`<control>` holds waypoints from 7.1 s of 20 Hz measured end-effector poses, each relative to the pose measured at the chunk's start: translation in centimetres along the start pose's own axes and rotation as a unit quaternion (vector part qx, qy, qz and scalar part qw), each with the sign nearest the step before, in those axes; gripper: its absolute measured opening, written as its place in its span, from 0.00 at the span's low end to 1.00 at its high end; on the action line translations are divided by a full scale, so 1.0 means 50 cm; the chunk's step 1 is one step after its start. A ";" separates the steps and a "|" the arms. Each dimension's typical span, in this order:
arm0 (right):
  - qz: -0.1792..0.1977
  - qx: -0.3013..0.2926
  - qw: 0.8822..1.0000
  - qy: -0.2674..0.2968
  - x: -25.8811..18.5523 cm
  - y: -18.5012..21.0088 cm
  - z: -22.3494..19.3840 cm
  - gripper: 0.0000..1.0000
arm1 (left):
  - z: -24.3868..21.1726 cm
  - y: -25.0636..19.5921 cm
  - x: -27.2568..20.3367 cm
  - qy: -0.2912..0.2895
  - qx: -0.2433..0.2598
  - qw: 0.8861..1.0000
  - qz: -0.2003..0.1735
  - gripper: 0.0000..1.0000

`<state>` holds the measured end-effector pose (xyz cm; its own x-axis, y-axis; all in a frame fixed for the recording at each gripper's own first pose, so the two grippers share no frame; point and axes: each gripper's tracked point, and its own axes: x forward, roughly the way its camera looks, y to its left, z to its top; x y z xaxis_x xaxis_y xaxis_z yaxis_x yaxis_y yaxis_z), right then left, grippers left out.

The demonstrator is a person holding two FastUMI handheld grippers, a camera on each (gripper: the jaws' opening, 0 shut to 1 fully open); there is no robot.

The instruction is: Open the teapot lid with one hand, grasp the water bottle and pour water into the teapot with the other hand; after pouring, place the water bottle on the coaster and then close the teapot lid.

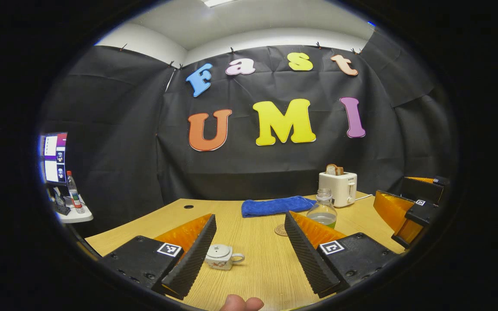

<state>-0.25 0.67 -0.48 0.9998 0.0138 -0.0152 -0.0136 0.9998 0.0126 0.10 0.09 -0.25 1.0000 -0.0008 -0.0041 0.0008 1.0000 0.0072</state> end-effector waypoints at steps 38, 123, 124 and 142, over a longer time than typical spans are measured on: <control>-0.021 0.001 0.998 0.066 0.054 -0.093 -0.124 0.97 | -0.214 0.138 0.123 0.132 -0.018 0.991 0.033 0.92; 0.158 -0.656 0.737 -0.040 0.279 0.383 -0.188 0.72 | -0.109 0.345 0.037 0.081 -0.049 0.995 0.036 0.03; 0.158 -0.668 0.726 -0.043 0.283 0.387 -0.188 0.71 | -0.109 0.346 0.036 0.080 -0.049 0.995 0.037 0.02; 0.153 -0.803 0.567 -0.104 0.267 0.425 -0.180 0.71 | -0.117 0.368 0.031 0.086 -0.051 0.994 0.044 0.03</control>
<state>12.65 22.19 -9.43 0.9247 0.3548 -0.1382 -0.0171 -0.3239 -0.9459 1.65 18.55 -5.98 0.9808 0.0793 -0.1781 -0.0957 0.9917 -0.0855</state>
